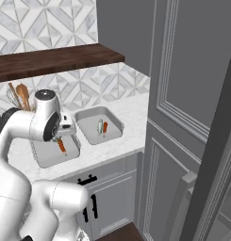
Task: Place one carrot and one fish in each tupperware on the nearby counter, to pack two identical lunches.
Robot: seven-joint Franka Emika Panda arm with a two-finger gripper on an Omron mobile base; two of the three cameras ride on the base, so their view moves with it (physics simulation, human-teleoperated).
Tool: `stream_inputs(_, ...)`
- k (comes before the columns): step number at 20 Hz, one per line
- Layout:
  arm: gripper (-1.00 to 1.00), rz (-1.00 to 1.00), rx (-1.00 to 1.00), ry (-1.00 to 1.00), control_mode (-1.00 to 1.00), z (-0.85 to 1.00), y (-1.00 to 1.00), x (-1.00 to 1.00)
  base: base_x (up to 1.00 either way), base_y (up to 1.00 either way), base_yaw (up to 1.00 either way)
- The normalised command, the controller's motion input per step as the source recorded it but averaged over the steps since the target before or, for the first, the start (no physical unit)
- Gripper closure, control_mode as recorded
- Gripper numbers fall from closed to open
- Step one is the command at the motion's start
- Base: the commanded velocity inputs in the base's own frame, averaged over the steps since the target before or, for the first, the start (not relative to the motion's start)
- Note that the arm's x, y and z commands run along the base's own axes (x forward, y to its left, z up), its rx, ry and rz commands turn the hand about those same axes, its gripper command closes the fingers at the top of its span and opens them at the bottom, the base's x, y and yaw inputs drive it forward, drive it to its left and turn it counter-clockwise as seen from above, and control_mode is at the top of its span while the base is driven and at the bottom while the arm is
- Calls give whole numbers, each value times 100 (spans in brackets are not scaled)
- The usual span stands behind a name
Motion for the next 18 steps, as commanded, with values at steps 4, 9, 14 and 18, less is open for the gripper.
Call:
stream_inputs(4,100,1,18,25,-100,-24,48,26,0,0,0)
stream_inputs(9,100,3,1,18,-100,-45,77,17,0,0,0)
stream_inputs(14,100,2,0,10,-100,-33,51,34,0,0,0)
stream_inputs(18,100,0,-2,0,-100,-24,15,34,0,0,0)
